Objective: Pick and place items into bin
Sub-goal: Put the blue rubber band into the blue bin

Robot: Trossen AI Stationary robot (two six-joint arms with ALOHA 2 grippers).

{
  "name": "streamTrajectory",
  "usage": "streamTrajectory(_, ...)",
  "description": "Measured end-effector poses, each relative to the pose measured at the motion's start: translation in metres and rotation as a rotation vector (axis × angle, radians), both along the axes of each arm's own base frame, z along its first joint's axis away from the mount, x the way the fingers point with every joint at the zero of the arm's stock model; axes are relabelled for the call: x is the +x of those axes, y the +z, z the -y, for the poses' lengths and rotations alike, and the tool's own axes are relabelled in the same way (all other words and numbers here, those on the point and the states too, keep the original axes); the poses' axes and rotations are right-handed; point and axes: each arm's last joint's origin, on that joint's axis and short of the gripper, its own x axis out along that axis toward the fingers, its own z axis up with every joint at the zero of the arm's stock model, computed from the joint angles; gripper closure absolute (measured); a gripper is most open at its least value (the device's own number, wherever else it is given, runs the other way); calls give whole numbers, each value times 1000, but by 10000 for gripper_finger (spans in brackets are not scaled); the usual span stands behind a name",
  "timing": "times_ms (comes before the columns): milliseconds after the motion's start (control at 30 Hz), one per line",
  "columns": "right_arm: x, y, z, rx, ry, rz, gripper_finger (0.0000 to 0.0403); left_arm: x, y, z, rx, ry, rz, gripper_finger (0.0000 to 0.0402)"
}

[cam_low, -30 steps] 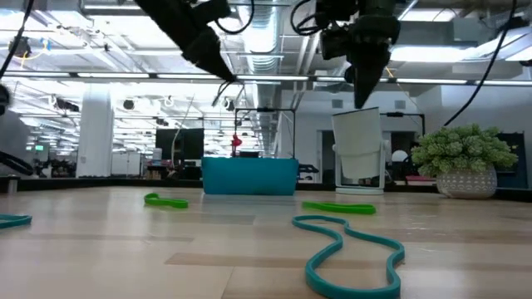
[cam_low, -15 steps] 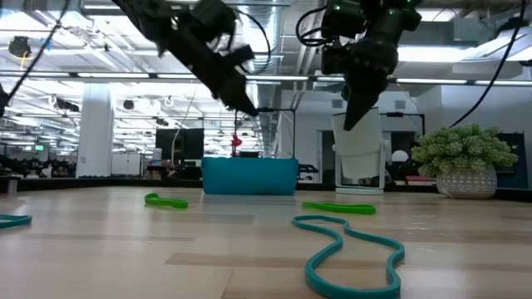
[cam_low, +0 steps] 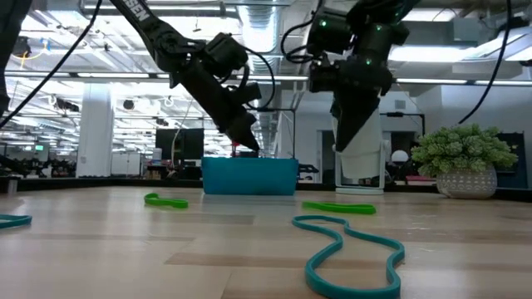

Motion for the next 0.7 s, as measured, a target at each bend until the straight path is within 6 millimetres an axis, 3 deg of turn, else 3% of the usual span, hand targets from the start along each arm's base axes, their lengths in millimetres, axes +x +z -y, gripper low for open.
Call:
streamTrajectory(133, 5, -7, 1, 5, -24, 0, 305, 1, 1, 1, 3, -5, 8, 359)
streamTrajectory(467, 17, 5, 3, -10, -48, 166, 305, 4, 3, 12, -8, -34, 16, 281)
streamTrajectory(700, 17, 6, 3, -7, -54, 167, 305, -5, 38, 47, 123, -154, -50, 287)
